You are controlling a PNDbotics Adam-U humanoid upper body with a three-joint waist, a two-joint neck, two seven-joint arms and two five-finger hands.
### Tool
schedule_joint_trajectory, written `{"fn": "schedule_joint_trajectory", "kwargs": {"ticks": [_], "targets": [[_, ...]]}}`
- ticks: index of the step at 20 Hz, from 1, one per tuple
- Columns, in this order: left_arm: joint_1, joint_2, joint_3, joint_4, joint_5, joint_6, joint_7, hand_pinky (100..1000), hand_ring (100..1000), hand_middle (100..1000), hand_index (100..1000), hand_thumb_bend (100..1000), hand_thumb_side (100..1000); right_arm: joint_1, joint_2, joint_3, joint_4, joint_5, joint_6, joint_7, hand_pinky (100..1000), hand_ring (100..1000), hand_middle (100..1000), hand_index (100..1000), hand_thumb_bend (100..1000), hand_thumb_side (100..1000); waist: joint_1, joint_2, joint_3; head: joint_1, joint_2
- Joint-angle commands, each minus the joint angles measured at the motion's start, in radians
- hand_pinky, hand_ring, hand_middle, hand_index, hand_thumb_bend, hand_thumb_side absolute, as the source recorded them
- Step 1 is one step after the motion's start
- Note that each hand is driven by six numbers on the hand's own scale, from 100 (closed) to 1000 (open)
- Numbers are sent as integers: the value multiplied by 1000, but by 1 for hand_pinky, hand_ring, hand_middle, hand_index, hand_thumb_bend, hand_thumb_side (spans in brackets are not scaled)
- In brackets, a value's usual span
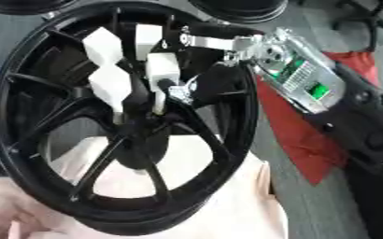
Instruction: Pull the pin out of the wheel hub.
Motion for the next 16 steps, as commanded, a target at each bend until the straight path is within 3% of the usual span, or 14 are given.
{"fn": "schedule_joint_trajectory", "kwargs": {"ticks": [1,14,15,16], "targets": [[-5,6,11,-20,-2,1,4,721,505,550,737,718,449,-15,-46,-28,-13,-43,-8,-20,666,599,399,471,100,491,7,-17,0,-4,4],[-1,6,16,-18,-2,3,8,723,505,551,734,721,452,-32,-85,-94,-13,-150,-34,-64,602,566,381,435,100,431,12,-38,-16,11,5],[-1,6,16,-18,-3,3,8,723,505,551,734,728,454,-31,-89,-104,-13,-164,-35,-69,590,564,381,433,100,545,13,-39,-17,11,2],[0,6,17,-17,-3,3,9,724,505,551,734,723,453,-29,-91,-117,-13,-178,-33,-77,584,563,381,433,100,449,14,-40,-19,13,-4]]}}
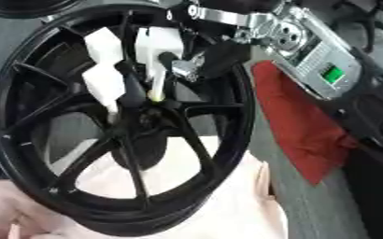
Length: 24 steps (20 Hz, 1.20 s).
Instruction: Pull the pin out of the wheel hub.
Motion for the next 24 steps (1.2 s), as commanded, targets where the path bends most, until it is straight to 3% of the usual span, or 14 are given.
{"fn": "schedule_joint_trajectory", "kwargs": {"ticks": [1,7,12,15,16,20,21,22,24], "targets": [[-1,6,12,-18,-3,-1,4,724,505,551,734,723,453,-9,-47,-51,-13,-53,3,-25,583,563,382,433,100,453,7,-24,-4,5,-9],[4,9,21,-22,-5,-1,15,724,504,550,734,721,453,64,-70,-171,-13,-147,41,-103,532,553,380,424,100,535,12,-24,-33,38,-49],[14,16,36,-27,-10,-2,31,724,504,550,734,720,453,187,-117,-303,-13,-229,40,-185,526,553,381,424,100,524,15,-20,-82,114,-60],[28,24,54,-34,-17,-3,49,724,504,550,734,720,452,264,-123,-380,-13,-276,43,-232,529,555,381,425,100,481,19,-18,-128,172,-51],[32,28,62,-37,-20,-4,57,724,503,550,734,720,452,290,-117,-406,-13,-285,46,-248,535,558,384,428,100,419,20,-16,-142,193,-50],[46,32,103,-56,-34,-8,101,724,503,549,734,720,452,383,-51,-500,-13,-252,51,-306,561,575,387,436,100,339,35,1,-211,282,-59],[47,30,111,-63,-37,-9,111,724,502,549,734,720,452,406,-29,-523,-13,-239,58,-320,563,576,381,441,100,229,41,7,-222,299,-64],[48,28,118,-69,-39,-8,120,724,502,548,734,720,452,430,-6,-546,-13,-225,66,-334,566,576,377,443,100,334,49,13,-231,315,-67],[50,25,124,-78,-42,-5,131,723,501,548,734,722,452,478,42,-585,-13,-195,67,-364,565,583,384,461,100,405,63,22,-239,333,-71]]}}
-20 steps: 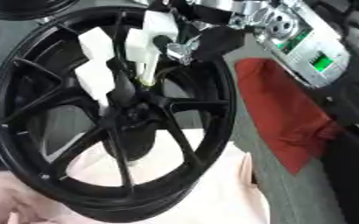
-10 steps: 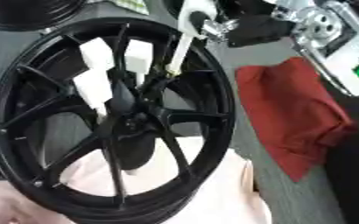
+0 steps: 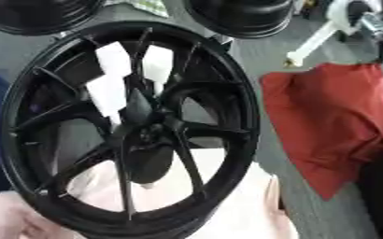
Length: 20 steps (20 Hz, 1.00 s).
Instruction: Pull the pin out of the wheel hub.
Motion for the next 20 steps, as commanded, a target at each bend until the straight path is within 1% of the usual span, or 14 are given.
{"fn": "schedule_joint_trajectory", "kwargs": {"ticks": [1,3,4,5,6,7,8,10,14,17,18,19,20], "targets": [[2,17,21,-33,-8,3,21,723,501,548,734,722,452,47,47,-71,-13,48,-5,-49,566,585,386,464,100,410,9,-6,-5,31,-17],[2,10,20,-36,-7,7,24,723,501,548,734,724,453,97,97,-97,-13,78,-23,-80,593,616,427,508,100,429,23,-4,-6,37,-17],[2,7,20,-38,-7,8,24,723,501,548,734,725,453,121,122,-111,-13,93,-33,-95,623,663,496,572,100,448,29,-3,-7,40,-19],[1,7,19,-40,-7,10,24,723,501,549,734,725,453,146,147,-119,-13,109,-46,-111,659,731,609,678,100,459,34,-2,-5,42,-20],[1,7,18,-42,-7,10,23,723,501,549,735,725,454,171,171,-121,-13,124,-59,-125,697,807,776,814,100,424,38,-1,-4,43,-20],[0,7,17,-43,-7,11,23,723,501,549,735,725,454,194,194,-118,-13,138,-72,-140,713,836,825,836,100,392,42,-1,-2,43,-20],[0,6,16,-45,-6,12,22,724,501,549,735,726,454,218,218,-112,-13,153,-85,-155,721,858,880,851,100,285,46,-1,-1,44,-20],[2,6,14,-49,-6,13,20,724,501,549,735,727,455,267,267,-101,-13,183,-106,-185,720,873,923,858,100,100,51,-2,3,41,-17],[4,9,9,-54,-6,15,16,724,503,551,737,731,456,363,365,-87,-13,243,-154,-245,714,881,935,862,100,100,54,-9,15,28,-14],[2,12,4,-60,-8,16,11,724,503,552,737,731,457,387,439,-68,-13,289,-199,-282,709,880,935,859,100,100,53,-10,24,16,-14],[1,13,3,-61,-8,17,9,724,503,552,737,731,458,388,464,-61,-13,304,-215,-290,707,879,931,858,100,113,52,-9,27,14,-15],[0,13,3,-63,-9,17,8,724,503,552,737,732,457,387,490,-56,-13,320,-230,-299,701,875,923,857,100,275,50,-9,29,12,-15],[-1,14,2,-64,-9,18,7,724,503,551,737,731,457,384,515,-49,-13,336,-246,-309,689,864,901,849,100,509,49,-9,31,10,-16]]}}
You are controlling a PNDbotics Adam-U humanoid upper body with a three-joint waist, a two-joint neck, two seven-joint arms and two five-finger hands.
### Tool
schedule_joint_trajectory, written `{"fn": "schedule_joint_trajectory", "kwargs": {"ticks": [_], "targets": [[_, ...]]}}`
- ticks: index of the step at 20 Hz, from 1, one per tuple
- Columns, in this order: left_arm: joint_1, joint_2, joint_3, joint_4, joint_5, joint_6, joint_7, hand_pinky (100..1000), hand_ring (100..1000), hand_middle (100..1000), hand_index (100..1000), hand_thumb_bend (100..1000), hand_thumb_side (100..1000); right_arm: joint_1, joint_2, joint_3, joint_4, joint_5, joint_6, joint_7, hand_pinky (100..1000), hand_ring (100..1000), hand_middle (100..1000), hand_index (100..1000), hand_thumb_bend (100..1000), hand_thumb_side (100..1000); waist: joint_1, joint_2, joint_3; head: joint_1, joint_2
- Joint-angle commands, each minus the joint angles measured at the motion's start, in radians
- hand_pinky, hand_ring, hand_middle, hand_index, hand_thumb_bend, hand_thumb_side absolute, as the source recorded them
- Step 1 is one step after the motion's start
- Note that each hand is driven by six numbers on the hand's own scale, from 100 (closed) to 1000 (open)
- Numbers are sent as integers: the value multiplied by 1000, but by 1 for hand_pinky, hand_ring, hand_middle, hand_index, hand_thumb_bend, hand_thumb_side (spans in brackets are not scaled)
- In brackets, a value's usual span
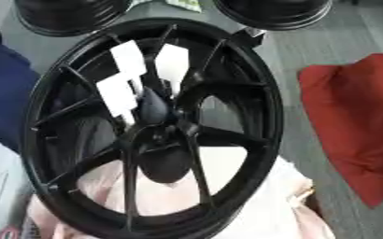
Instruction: Pull the pin out of the wheel hub.
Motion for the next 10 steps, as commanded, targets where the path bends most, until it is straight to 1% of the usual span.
{"fn": "schedule_joint_trajectory", "kwargs": {"ticks": [1,2,4,6,7,8,9,10], "targets": [[-6,22,-2,-27,-3,1,-5,724,502,551,736,731,456,-1,63,10,-13,55,-51,-36,682,854,881,842,100,636,-5,-16,3,-8,-7],[-8,24,-3,-29,-3,0,-5,724,502,551,736,731,456,-4,89,14,-13,71,-67,-50,673,836,858,828,100,717,-7,-16,5,-9,-7],[-16,29,-8,-34,-3,-1,-7,723,502,550,736,730,455,-19,143,27,-13,104,-100,-82,648,793,804,778,100,720,-12,-16,11,-11,-7],[-25,30,-15,-39,-2,-3,-11,723,502,550,735,729,453,-46,191,54,-13,136,-132,-114,629,768,781,748,100,703,-16,-17,18,-11,-9],[-29,26,-21,-41,0,-3,-14,723,502,550,735,728,454,-66,204,69,-13,149,-148,-130,626,765,778,742,100,702,-18,-18,22,-9,-10],[-32,23,-24,-41,1,-3,-16,722,502,550,735,728,454,-81,214,82,-13,157,-164,-147,625,765,778,741,100,650,-19,-17,24,-7,-11],[-36,19,-29,-41,2,-3,-20,723,502,550,735,727,453,-99,222,95,-13,155,-181,-163,624,765,778,740,100,694,-19,-18,27,-3,-10],[-40,15,-33,-41,4,-3,-24,723,502,550,735,726,453,-117,230,106,-13,145,-198,-180,626,768,779,743,100,694,-19,-18,28,0,-10]]}}
